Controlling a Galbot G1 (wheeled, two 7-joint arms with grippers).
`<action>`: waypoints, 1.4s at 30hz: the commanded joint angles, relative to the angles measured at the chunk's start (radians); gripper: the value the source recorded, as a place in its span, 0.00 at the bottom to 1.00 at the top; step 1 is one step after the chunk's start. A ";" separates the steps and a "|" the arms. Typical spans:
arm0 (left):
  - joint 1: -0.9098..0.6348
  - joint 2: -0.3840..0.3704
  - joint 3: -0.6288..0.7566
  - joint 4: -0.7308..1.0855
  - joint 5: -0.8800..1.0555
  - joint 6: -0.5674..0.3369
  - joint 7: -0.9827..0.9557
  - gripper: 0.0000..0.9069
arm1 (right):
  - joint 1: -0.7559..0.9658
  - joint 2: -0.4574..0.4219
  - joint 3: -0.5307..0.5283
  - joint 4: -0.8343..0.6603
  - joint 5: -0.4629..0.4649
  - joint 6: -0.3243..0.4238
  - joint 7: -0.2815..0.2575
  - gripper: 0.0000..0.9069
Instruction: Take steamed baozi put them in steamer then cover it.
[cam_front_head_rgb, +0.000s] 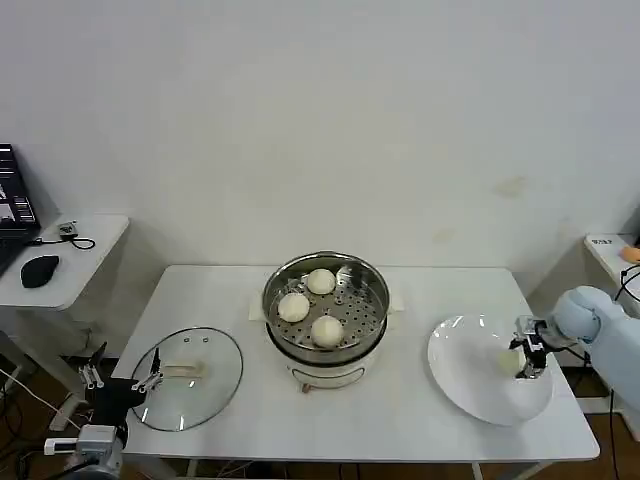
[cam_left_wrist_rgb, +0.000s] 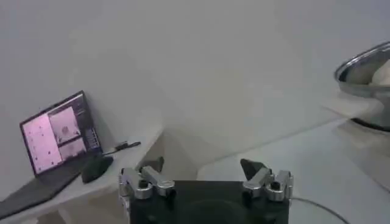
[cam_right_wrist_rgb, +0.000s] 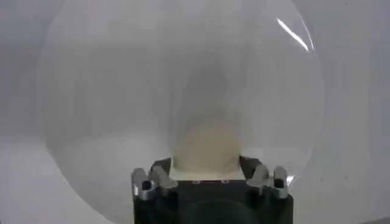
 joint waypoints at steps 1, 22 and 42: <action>0.000 0.000 0.002 -0.003 0.001 0.000 0.000 1.00 | 0.059 -0.035 -0.033 0.045 0.019 -0.015 -0.025 0.72; 0.002 -0.001 -0.001 -0.020 0.010 0.001 -0.001 1.00 | 0.801 0.175 -0.453 0.200 0.400 -0.203 -0.019 0.73; 0.008 -0.019 -0.026 -0.025 0.008 -0.003 0.000 1.00 | 0.792 0.424 -0.683 0.257 0.704 -0.535 0.209 0.73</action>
